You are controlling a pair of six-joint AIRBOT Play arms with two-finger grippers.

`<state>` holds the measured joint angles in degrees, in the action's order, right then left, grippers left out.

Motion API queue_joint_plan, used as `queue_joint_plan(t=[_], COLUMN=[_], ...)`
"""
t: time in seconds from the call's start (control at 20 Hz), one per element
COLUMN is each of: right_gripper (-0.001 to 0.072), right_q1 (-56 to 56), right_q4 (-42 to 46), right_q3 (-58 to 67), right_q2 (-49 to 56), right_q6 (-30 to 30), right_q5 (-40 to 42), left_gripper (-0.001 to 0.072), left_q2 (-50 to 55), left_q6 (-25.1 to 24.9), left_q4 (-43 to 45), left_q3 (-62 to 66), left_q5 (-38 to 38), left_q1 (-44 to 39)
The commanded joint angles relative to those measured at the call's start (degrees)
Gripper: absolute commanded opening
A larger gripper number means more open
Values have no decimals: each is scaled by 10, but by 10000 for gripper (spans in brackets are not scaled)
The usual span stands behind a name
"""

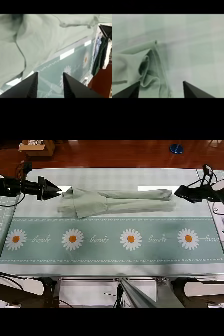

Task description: Fold the shirts.

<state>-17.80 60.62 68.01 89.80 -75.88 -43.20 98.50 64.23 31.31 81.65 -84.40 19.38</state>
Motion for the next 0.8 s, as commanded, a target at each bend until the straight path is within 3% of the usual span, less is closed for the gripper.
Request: queue_joint_plan(t=[0.0, 0.2, 0.35, 0.5, 0.55, 0.65, 0.7, 0.75], right_gripper=[606, 606, 605, 587, 522, 149, 46, 46], right_q1=[-58, -54, -22, 21, 36, 64, 71, 76], right_q4=[-126, -256, -267, -272, -272, -293, -311, -326], right_q3=[0, 0, 0, 0, 0, 0, 0, 0], right_q2=[25, 68, 97, 113, 113, 113, 111, 107], right_q6=[-2, 63, 66, 66, 66, 66, 69, 83], right_q5=[-66, -90, -78, -13, 16, 65, 73, 74], left_gripper=[395, 395, 395, 395, 395, 395, 395, 395], left_q2=[-20, -19, -19, -19, -19, -19, -19, -19], left_q6=[-3, -6, -6, -8, -7, -7, -7, -7], left_q4=[1, 2, 2, 2, 2, 2, 1, 1], left_q3=[0, 0, 0, 0, 0, 0, 0, 0], left_q5=[-12, -11, -11, -9, -5, 3, 4, 4], left_q1=[-5, -21, -34, -44, -47, -52, -54, -56])
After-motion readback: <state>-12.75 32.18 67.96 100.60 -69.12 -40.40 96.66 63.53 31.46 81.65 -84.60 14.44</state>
